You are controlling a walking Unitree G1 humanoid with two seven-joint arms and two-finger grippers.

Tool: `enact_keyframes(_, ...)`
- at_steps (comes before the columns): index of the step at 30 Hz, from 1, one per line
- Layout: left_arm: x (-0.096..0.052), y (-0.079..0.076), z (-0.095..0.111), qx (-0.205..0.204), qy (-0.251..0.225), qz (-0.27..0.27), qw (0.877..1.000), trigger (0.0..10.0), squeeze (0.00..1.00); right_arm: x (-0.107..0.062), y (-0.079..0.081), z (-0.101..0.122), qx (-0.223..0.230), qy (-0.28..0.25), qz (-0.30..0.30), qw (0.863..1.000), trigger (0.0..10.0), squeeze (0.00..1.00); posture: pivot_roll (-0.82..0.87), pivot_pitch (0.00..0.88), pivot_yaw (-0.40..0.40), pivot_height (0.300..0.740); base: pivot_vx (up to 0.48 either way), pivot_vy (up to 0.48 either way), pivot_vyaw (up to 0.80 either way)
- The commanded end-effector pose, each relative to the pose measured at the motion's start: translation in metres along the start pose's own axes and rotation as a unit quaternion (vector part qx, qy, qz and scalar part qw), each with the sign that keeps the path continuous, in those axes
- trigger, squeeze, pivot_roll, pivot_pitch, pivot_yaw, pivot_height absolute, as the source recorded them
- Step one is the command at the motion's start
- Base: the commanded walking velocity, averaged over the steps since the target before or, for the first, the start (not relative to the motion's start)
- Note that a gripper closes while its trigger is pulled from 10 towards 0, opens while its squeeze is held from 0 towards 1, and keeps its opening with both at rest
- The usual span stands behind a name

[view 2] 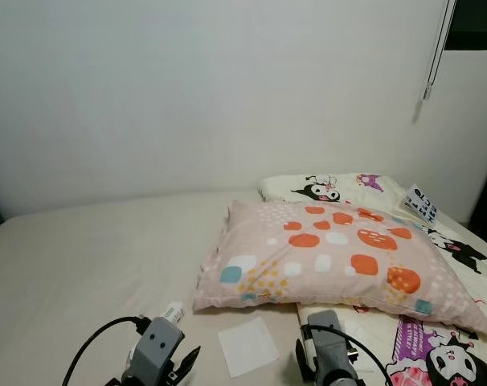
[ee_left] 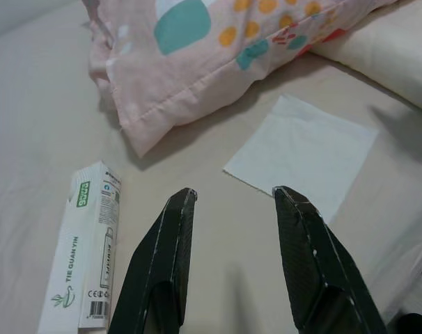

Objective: Clean up the room

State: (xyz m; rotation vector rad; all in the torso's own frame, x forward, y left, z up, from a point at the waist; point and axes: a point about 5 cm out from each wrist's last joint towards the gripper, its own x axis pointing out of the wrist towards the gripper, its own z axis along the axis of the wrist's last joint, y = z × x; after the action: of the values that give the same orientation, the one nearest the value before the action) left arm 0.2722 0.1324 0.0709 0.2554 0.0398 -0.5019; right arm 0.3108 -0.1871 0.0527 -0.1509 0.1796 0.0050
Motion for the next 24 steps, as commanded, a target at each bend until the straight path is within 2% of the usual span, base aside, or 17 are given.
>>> enact_keyframes(1,-0.001,0.005,-0.004,-0.002,0.012,0.008,1.000,10.0,0.00,0.003,-0.005,0.011,0.018,-0.029,-0.014,0.999,10.0,0.10,0.03,0.111,-0.006,0.590,0.000,0.000,0.00)
enact_keyframes(2,-0.001,0.005,-0.004,-0.002,0.012,0.008,1.000,10.0,0.00,0.003,-0.005,0.011,0.018,-0.029,-0.014,0.999,10.0,0.10,0.03,0.111,-0.006,0.590,0.000,0.000,0.00)
enact_keyframes(3,-0.001,0.005,-0.004,-0.002,0.012,0.009,1.000,10.0,0.00,0.004,-0.008,0.015,0.017,-0.037,-0.020,0.999,10.0,0.50,0.03,0.109,-0.004,0.590,0.000,0.000,0.00)
enact_keyframes(4,0.000,0.006,-0.003,-0.001,0.011,0.009,1.000,10.0,0.00,0.005,-0.012,0.017,0.010,-0.040,-0.026,0.999,10.0,1.00,0.03,0.107,-0.003,0.590,0.000,0.000,0.00)
enact_keyframes(5,0.000,0.007,-0.002,-0.002,0.009,0.009,1.000,10.0,0.00,0.006,-0.018,0.018,0.002,-0.038,-0.036,0.999,10.0,1.00,0.03,0.109,-0.003,0.590,0.000,0.000,0.00)
enact_keyframes(9,0.001,0.007,-0.001,-0.004,0.007,0.010,1.000,10.0,0.00,0.007,-0.024,0.019,-0.005,-0.036,-0.046,0.998,10.0,1.00,0.03,0.108,-0.003,0.590,0.000,0.000,0.00)
enact_keyframes(10,0.003,0.005,0.004,-0.011,-0.005,0.000,1.000,10.0,0.00,0.006,-0.033,0.014,-0.025,-0.019,-0.064,0.997,10.0,0.00,0.02,0.109,0.000,0.590,0.000,0.000,0.00)
enact_keyframes(15,0.004,-0.002,0.011,-0.021,-0.026,-0.024,0.999,10.0,0.00,0.003,-0.036,0.005,-0.042,0.006,-0.066,0.997,10.0,0.00,0.02,0.114,0.001,0.590,0.000,0.000,0.00)
enact_keyframes(16,0.005,-0.013,0.020,-0.023,-0.046,-0.052,0.997,10.0,0.00,0.000,-0.033,-0.003,-0.046,0.020,-0.057,0.997,10.0,0.00,0.03,0.118,0.002,0.590,0.000,0.000,0.00)
enact_keyframes(17,0.005,-0.013,0.020,-0.023,-0.046,-0.052,0.997,10.0,0.00,0.000,-0.033,-0.003,-0.046,0.020,-0.057,0.997,10.0,0.00,0.03,0.118,0.002,0.590,0.000,0.000,0.00)
enact_keyframes(18,0.005,-0.025,0.029,-0.018,-0.067,-0.080,0.994,10.0,0.00,-0.003,-0.030,-0.010,-0.046,0.030,-0.050,0.997,10.0,0.00,0.03,0.124,0.003,0.590,0.000,0.000,0.00)
enact_keyframes(19,0.005,-0.025,0.029,-0.018,-0.067,-0.080,0.994,10.0,0.00,-0.003,-0.030,-0.010,-0.046,0.030,-0.050,0.997,10.0,0.00,0.03,0.124,0.003,0.590,0.000,0.000,0.00)
enact_keyframes(20,0.005,-0.036,0.037,-0.017,-0.089,-0.103,0.991,10.0,0.00,-0.005,-0.027,-0.017,-0.040,0.040,-0.042,0.998,10.0,0.00,0.03,0.136,0.005,0.590,0.000,0.000,0.00)
enact_keyframes(22,0.005,-0.036,0.037,-0.017,-0.089,-0.103,0.991,10.0,0.00,-0.005,-0.027,-0.017,-0.040,0.040,-0.042,0.998,10.0,0.00,0.03,0.136,0.005,0.590,0.000,0.000,0.00)
enact_keyframes(24,0.002,-0.052,0.050,-0.006,-0.122,-0.140,0.983,10.0,0.00,-0.007,-0.026,-0.023,-0.035,0.051,-0.037,0.997,10.0,0.00,0.03,0.168,0.009,0.590,0.000,0.000,0.00)
